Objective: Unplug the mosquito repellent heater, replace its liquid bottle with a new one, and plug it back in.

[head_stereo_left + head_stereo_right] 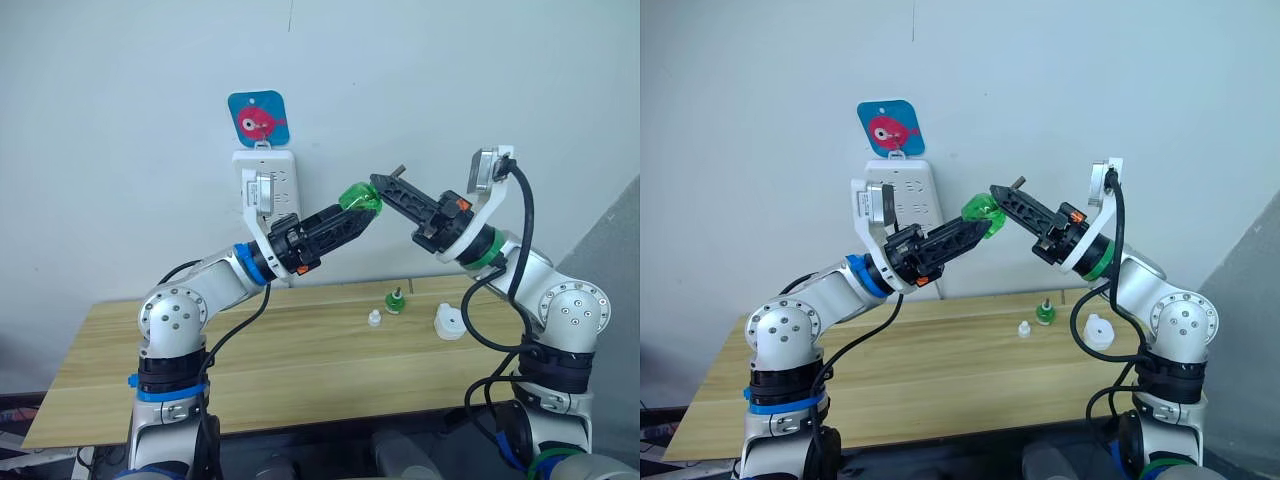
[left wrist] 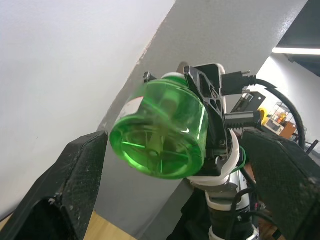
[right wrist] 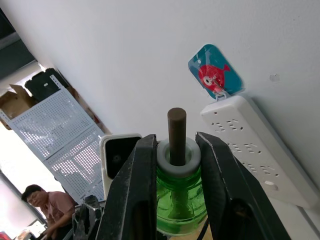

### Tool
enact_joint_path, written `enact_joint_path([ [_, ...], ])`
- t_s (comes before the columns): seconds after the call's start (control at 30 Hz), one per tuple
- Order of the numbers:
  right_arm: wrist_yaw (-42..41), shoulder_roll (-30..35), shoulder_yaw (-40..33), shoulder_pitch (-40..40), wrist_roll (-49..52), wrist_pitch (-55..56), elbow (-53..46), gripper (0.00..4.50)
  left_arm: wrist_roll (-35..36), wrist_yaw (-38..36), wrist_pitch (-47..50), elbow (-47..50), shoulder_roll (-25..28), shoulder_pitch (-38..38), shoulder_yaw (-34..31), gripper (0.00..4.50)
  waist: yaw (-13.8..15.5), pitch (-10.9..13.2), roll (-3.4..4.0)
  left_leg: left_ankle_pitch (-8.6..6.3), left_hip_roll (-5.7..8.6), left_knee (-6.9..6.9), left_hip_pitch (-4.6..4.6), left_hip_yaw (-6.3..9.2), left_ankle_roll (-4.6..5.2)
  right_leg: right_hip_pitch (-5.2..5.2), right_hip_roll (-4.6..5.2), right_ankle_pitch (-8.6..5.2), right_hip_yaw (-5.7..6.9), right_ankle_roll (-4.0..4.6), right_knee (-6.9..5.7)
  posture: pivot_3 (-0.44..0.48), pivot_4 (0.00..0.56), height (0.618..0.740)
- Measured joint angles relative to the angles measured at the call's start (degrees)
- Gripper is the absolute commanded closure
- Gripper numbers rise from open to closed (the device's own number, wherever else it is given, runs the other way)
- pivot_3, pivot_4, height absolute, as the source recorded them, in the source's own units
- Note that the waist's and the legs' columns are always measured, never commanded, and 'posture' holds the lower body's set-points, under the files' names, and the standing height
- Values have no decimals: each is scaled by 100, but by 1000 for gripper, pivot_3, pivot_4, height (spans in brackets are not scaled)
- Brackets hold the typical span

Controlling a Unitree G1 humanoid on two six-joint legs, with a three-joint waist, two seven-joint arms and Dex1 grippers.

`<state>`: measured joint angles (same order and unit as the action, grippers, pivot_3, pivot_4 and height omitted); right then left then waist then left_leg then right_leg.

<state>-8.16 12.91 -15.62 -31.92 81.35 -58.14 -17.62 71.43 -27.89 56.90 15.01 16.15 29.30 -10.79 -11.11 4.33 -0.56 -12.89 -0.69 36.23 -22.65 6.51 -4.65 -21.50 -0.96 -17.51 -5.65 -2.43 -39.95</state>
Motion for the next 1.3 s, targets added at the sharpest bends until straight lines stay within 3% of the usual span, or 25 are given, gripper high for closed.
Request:
enact_joint_path([
  [0.5, -181, 222, 237, 296, 143, 173, 57, 3671, 274, 248, -13, -100, -57, 66, 5, 0, 2, -6, 5, 0, 0, -2, 5, -2, 0, 4, -1, -15, -3, -25, 3, -153, 0, 740],
  [0.6, -179, 236, 249, 329, 171, 219, 57, 3671, 273, 242, -12, -112, -48, 64, 11, 585, 3, -6, 5, 0, 1, -2, 5, -3, 0, 5, -1, -15, -4, -25, 3, -152, 0, 740],
  [0.77, -136, 242, 300, 327, 363, 265, 46, 3672, 273, 219, -13, -157, 39, 42, 3, 2089, 2, -6, 5, 0, 0, -3, 5, -3, 0, 5, -1, -15, -4, -25, 3, -152, 0, 740],
  [1.2, -52, 265, 402, 325, 432, 365, 50, 3674, 529, 268, 29, -255, 99, -11, -121, 2094, 4, -6, 5, 0, 0, -4, 6, -3, 0, 6, -1, -16, -5, -26, 5, -154, 0, 740],
  [1.3, -51, 270, 420, 320, 435, 401, 50, 3674, 623, 306, 52, -286, 124, -20, -124, 1542, 5, -6, 5, 0, 0, -4, 6, -3, 0, 6, -1, -16, -5, -27, 6, -152, 0, 740],
])
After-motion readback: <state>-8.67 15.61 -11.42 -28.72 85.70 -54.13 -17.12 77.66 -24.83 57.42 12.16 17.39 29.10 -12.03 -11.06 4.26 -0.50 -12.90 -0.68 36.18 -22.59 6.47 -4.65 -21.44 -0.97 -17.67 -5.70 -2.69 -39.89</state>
